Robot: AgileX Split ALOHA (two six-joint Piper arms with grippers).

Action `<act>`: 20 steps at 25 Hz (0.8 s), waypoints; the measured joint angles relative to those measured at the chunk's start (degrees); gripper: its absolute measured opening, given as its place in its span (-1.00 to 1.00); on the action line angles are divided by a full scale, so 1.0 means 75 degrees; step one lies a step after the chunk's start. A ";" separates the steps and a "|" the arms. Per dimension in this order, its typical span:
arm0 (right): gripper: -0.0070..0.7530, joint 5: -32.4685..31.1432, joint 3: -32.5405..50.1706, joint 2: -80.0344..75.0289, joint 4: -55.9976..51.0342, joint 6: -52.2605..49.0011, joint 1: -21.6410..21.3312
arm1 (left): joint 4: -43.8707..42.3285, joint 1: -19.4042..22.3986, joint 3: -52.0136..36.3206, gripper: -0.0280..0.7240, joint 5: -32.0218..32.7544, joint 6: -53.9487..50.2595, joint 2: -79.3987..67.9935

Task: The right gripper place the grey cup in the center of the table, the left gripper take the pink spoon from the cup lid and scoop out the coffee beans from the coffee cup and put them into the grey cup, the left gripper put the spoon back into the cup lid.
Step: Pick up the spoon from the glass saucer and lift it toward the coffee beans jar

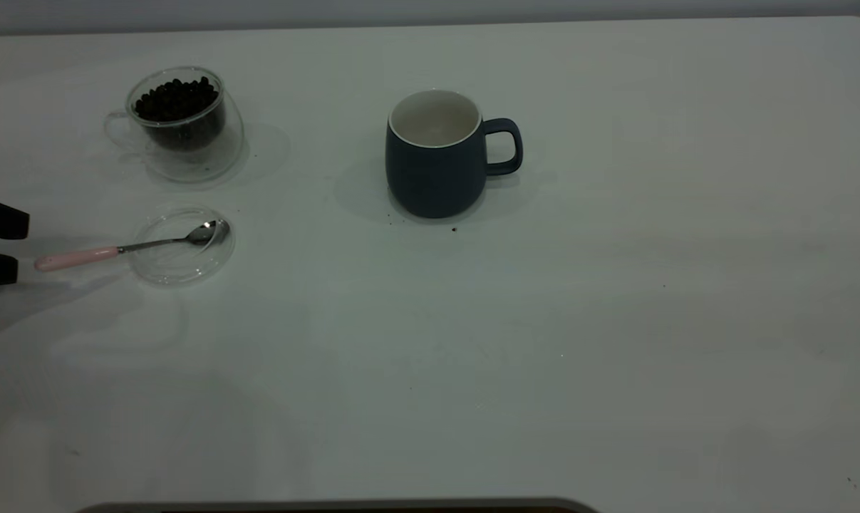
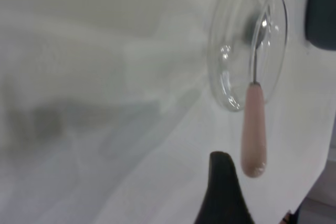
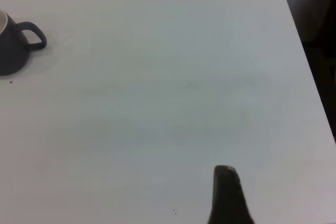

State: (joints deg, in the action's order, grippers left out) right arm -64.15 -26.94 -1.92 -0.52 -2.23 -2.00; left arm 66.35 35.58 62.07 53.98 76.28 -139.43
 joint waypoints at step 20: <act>0.43 0.0000 0.0000 0.0000 0.0000 0.0000 0.0000 | 0.2005 -0.0072 -0.1370 0.66 -0.0643 0.2206 -0.0128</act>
State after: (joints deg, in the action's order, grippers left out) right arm -64.15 -26.94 -1.92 -0.52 -2.23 -2.00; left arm 81.39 35.05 51.79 49.16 92.83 -140.39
